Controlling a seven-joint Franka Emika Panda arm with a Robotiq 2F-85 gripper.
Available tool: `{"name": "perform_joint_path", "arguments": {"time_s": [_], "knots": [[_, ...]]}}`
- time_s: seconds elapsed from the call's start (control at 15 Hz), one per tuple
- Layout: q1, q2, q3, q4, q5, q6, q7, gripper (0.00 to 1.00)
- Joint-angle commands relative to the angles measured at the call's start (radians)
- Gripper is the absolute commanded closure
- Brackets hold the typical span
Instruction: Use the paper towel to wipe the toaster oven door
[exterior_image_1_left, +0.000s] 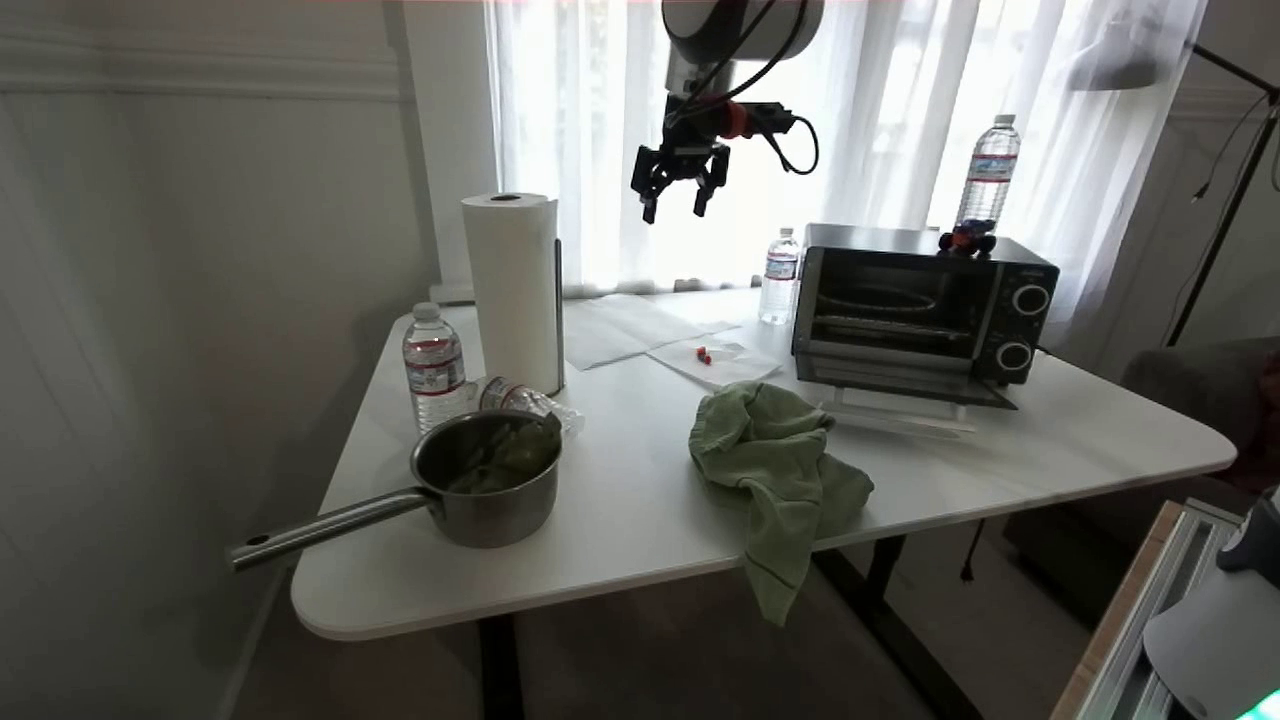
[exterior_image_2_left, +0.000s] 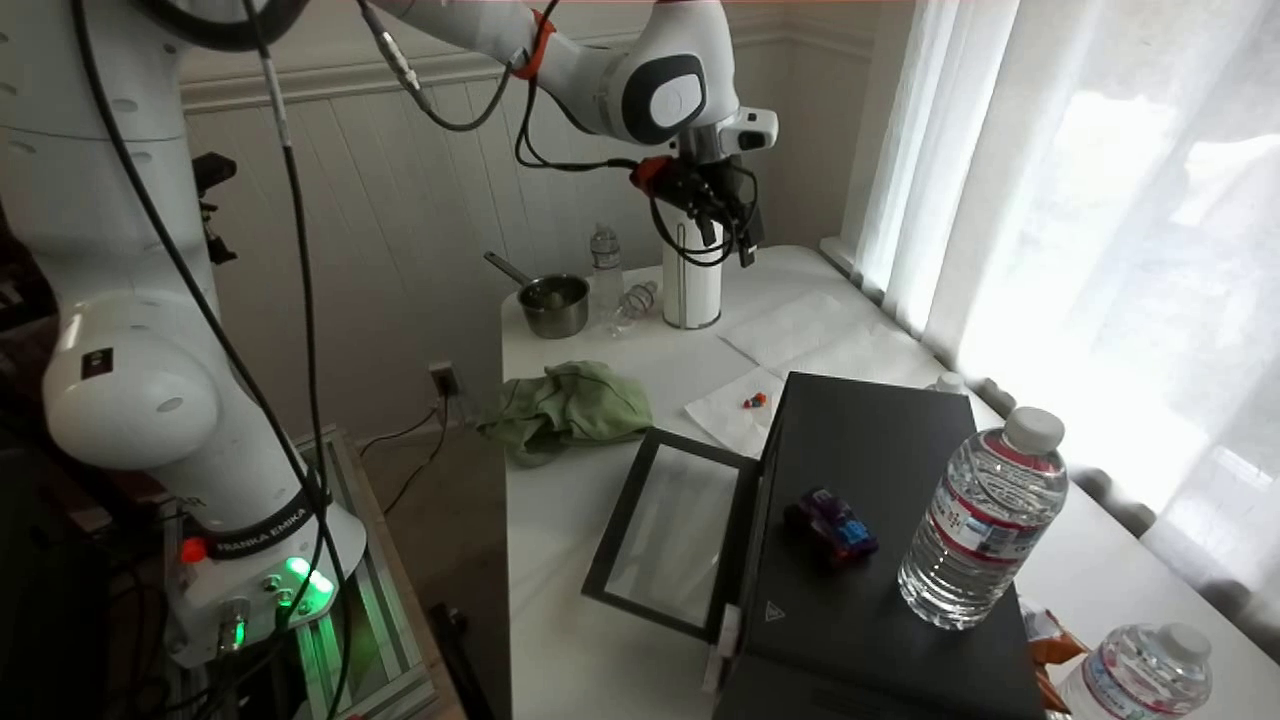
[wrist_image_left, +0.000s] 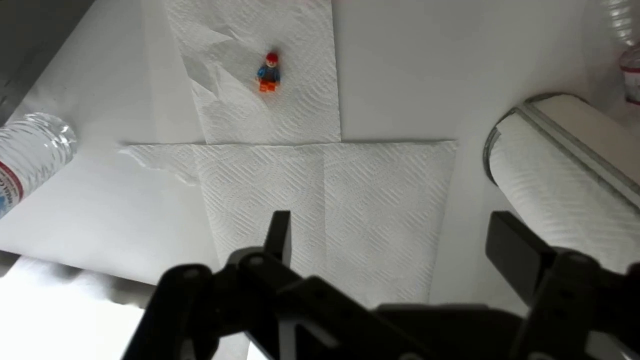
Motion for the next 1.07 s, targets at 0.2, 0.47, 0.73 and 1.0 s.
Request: {"name": "perform_joint_path", "arguments": {"time_s": [0.2,0.47,0.73,1.0], "knots": [[0.061,0.336,-0.036,0.325,0.009,0.035,0.192,0.00],[0.062,0.500,-0.037,0.487,0.028,0.064,0.202,0.00],[0.057,0.642,-0.044,0.627,0.034,0.090,0.199,0.00],[0.051,0.746,-0.045,0.730,0.044,0.096,0.193,0.00]]}}
